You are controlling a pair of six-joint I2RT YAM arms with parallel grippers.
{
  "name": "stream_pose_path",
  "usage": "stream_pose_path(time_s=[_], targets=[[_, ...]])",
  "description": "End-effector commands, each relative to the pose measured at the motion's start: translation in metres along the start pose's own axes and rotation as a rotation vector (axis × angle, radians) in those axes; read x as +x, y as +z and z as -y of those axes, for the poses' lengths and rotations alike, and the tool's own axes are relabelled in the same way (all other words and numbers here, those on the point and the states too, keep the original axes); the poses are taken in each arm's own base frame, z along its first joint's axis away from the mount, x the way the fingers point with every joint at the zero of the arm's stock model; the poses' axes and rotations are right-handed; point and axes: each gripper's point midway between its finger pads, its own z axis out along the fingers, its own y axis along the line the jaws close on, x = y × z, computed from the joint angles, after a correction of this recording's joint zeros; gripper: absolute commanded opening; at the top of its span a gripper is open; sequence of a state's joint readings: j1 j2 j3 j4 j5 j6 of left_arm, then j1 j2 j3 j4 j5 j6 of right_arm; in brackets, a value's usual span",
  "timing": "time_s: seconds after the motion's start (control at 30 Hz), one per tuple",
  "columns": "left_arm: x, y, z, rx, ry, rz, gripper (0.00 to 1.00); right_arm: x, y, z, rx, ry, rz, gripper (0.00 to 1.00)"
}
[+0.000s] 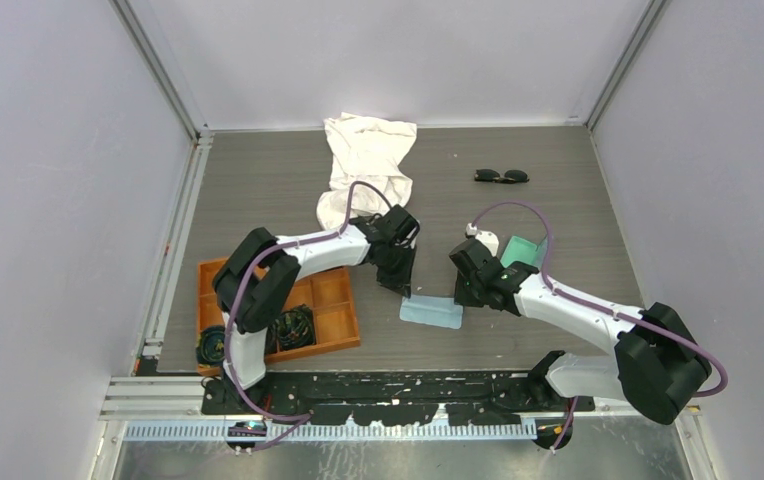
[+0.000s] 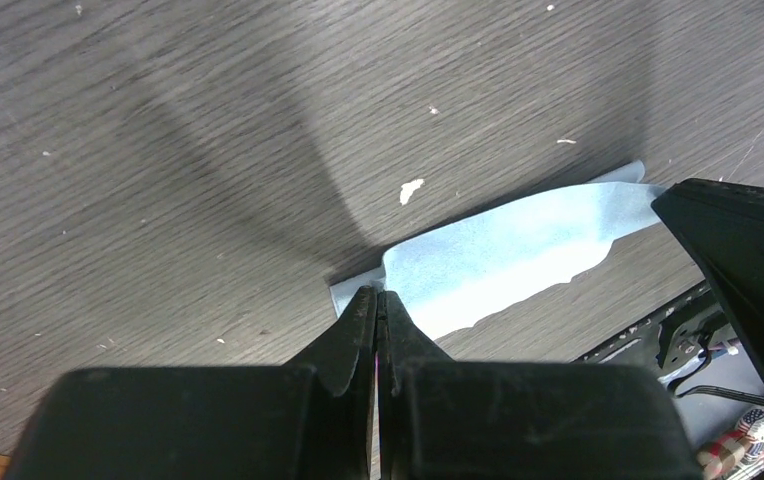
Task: Organize the sunglasses
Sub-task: Fold the glasses cleaning cloth at the center of the board.
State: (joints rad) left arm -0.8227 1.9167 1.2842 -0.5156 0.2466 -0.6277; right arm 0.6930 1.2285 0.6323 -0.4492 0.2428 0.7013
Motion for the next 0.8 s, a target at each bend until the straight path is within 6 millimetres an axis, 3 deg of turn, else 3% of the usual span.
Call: stream_pose_path(time_s=[0.0, 0.77], targets=[[-0.008, -0.013, 0.016, 0.058, 0.012, 0.049, 0.00, -0.011, -0.007, -0.012, -0.042, 0.001, 0.032, 0.01], [0.011, -0.017, 0.010, 0.046, 0.010, 0.034, 0.00, 0.012, -0.011, -0.002, -0.049, -0.019, -0.025, 0.00]])
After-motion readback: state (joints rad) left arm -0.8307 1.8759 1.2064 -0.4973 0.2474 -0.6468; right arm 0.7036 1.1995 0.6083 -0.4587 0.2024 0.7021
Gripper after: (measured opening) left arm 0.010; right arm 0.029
